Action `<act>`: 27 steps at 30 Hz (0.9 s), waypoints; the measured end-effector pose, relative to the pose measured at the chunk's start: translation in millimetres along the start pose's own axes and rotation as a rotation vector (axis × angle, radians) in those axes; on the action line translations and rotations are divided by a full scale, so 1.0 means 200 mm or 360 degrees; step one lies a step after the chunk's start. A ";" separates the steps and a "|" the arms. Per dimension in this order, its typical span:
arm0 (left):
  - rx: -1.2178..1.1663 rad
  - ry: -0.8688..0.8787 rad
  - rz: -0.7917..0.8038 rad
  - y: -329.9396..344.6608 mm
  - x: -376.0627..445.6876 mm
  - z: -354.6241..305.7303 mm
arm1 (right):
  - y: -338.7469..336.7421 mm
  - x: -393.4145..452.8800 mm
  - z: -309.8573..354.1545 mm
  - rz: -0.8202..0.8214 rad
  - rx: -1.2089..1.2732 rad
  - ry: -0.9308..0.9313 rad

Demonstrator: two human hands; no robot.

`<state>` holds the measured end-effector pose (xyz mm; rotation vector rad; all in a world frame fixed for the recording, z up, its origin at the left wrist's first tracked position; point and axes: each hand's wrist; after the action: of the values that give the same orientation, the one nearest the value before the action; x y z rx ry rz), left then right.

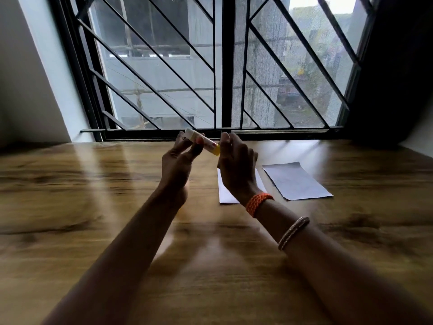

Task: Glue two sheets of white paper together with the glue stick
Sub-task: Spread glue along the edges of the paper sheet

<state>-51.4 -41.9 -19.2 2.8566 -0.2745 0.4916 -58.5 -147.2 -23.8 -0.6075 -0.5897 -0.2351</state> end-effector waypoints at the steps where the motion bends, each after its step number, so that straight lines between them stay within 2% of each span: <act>1: -0.0028 0.0008 -0.0020 -0.01 0.00 -0.01 | -0.01 -0.01 0.00 -0.0100 -0.0264 -0.0111; 3: -0.0081 0.0028 -0.0046 -0.03 -0.01 -0.01 | -0.02 -0.01 0.01 -0.0220 -0.0740 -0.0351; 4: -0.0064 0.0025 -0.0047 -0.04 0.00 -0.01 | -0.02 -0.01 0.02 -0.0243 -0.0858 -0.0429; 12: -0.0131 -0.0020 -0.0076 -0.03 -0.01 -0.02 | -0.02 -0.04 0.08 -0.0326 -0.1174 -0.0746; 17: -0.0164 -0.0042 -0.0214 -0.04 -0.02 -0.08 | -0.02 -0.04 0.08 -0.0191 -0.1175 -0.0817; 22: -0.0015 -0.0095 -0.0117 -0.05 -0.06 -0.10 | -0.01 -0.03 0.07 -0.0258 -0.1189 -0.0913; 25: 0.0008 -0.0147 -0.0086 -0.07 -0.05 -0.10 | -0.01 -0.02 0.07 -0.0239 -0.1003 -0.0918; 27: 0.0029 -0.0209 0.0058 -0.07 -0.04 -0.09 | -0.02 -0.03 0.09 -0.0158 -0.0709 -0.0781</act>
<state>-61.8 -22.2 -7.6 2.9109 -0.3471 0.3151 -73.0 -139.1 -13.6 -1.0823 -1.0562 -0.3171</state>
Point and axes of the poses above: each hand's wrist, its own x-axis towards the middle knuckle, its own y-axis out of the palm, z = x × y, and after that the axes turned 14 degrees about z, right-handed
